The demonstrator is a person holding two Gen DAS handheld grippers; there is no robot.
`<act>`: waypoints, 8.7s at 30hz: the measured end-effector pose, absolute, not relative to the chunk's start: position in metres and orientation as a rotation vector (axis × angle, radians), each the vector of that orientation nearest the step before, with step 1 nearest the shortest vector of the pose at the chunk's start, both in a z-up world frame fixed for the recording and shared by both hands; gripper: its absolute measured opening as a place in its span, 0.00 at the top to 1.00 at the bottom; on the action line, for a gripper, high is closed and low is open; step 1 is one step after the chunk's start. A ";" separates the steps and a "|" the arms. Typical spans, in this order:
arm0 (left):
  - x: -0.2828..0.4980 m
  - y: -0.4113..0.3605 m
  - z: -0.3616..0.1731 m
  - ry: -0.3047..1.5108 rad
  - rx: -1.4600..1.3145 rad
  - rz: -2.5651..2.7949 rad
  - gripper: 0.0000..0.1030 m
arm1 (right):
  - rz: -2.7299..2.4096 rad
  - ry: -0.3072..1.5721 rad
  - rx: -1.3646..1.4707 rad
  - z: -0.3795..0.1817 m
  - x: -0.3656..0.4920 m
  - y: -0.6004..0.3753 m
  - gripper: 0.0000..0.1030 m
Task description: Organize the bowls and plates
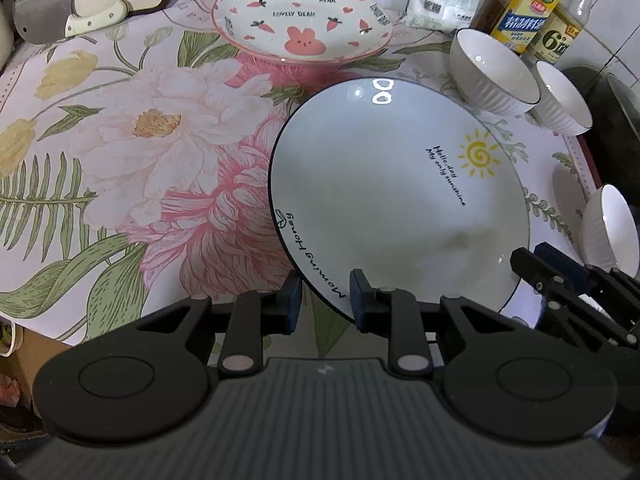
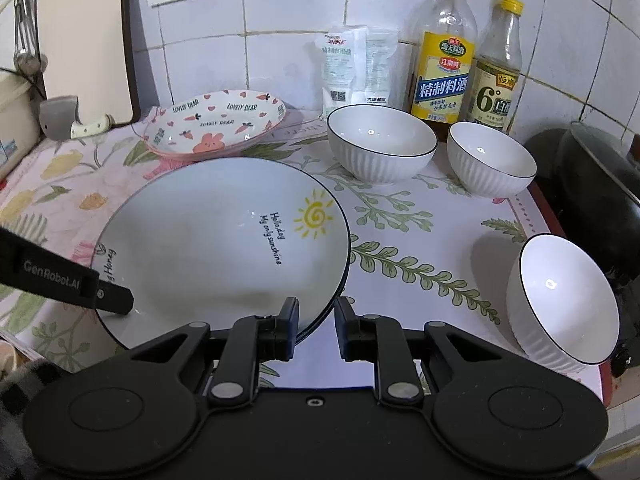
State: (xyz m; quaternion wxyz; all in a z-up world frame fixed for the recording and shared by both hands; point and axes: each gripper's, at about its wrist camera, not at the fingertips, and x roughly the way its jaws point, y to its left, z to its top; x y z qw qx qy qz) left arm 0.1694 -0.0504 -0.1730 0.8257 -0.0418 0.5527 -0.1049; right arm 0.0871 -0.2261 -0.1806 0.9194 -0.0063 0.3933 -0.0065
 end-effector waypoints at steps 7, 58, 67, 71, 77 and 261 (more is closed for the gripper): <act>0.165 -0.031 -0.148 1.111 -0.133 -0.259 0.76 | 0.098 0.710 0.128 -0.148 0.078 -0.239 0.72; 0.343 0.026 -0.217 0.842 -0.409 -0.044 0.74 | 0.177 0.882 0.488 -0.225 0.322 -0.219 0.38; 0.355 0.026 -0.224 0.849 -0.420 -0.106 0.80 | 0.180 0.877 0.578 -0.231 0.342 -0.219 0.37; 0.357 0.031 -0.225 0.863 -0.495 -0.078 0.83 | 0.161 0.859 0.551 -0.234 0.341 -0.220 0.52; 0.356 0.020 -0.224 0.867 -0.456 -0.047 0.83 | 0.149 0.872 0.489 -0.235 0.340 -0.229 0.82; 0.065 -0.189 -0.114 0.766 0.023 -0.626 0.47 | -0.081 0.517 0.012 -0.184 -0.032 -0.378 0.26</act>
